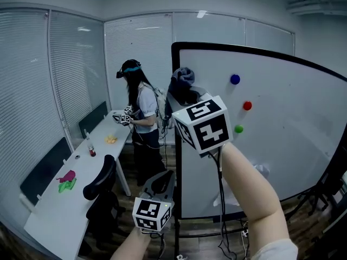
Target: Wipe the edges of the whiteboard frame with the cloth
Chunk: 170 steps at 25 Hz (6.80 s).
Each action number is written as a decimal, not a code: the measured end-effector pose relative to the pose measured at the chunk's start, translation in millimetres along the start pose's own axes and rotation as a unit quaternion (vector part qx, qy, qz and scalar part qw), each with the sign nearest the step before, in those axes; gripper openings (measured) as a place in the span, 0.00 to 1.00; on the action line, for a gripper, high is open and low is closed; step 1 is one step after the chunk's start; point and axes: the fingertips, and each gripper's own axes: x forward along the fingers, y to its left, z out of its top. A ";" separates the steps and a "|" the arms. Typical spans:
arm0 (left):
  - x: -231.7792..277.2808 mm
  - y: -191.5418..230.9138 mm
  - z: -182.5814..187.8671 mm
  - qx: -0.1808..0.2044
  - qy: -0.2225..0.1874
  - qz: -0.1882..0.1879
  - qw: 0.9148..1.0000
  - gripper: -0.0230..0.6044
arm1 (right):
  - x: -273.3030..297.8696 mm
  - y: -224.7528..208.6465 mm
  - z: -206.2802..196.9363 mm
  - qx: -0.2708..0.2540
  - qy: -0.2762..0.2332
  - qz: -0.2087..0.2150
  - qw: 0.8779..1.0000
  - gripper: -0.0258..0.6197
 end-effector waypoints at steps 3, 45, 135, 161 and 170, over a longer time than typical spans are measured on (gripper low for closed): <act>2.3 5.2 8.0 0.002 -0.008 0.003 1.000 0.07 | 4.8 -6.1 16.5 -0.024 -0.001 -0.005 1.000 0.14; 69.4 -122.4 -3.0 -0.001 0.014 -0.015 1.000 0.07 | -92.8 -191.9 78.8 0.035 -0.102 -0.084 0.991 0.14; 333.5 -629.3 -32.7 -0.080 0.040 -0.107 0.990 0.07 | -428.6 -621.1 -102.4 0.083 -0.071 -0.135 0.985 0.13; 447.1 -768.6 -12.6 -0.077 0.006 -0.188 0.979 0.07 | -537.1 -774.2 -152.8 0.070 -0.054 -0.166 0.982 0.13; 485.6 -832.6 -3.9 -0.059 -0.005 -0.199 0.978 0.07 | -593.8 -842.7 -170.5 0.065 -0.044 -0.192 0.978 0.13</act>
